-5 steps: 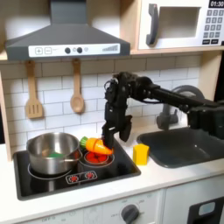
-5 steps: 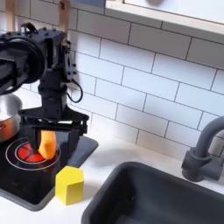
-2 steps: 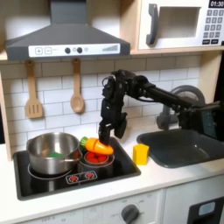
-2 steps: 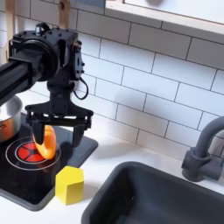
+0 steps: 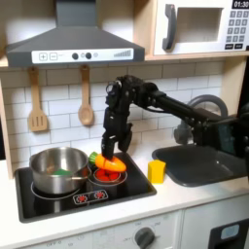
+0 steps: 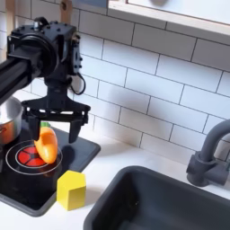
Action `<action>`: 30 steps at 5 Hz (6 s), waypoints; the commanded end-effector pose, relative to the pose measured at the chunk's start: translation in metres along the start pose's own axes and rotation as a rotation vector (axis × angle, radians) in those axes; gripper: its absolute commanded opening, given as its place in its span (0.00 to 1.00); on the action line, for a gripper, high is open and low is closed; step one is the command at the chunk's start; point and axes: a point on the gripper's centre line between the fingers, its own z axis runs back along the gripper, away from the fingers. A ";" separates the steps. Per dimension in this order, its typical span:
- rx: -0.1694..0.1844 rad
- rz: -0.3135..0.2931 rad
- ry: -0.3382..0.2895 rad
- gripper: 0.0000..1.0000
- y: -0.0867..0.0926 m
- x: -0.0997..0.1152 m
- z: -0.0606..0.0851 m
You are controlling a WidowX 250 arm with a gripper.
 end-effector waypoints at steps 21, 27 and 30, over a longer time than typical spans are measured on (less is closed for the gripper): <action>-0.073 -0.213 0.099 0.00 0.020 -0.047 -0.010; -0.061 -0.203 0.099 1.00 0.020 -0.049 -0.022; -0.100 -0.203 0.079 1.00 0.016 -0.045 -0.007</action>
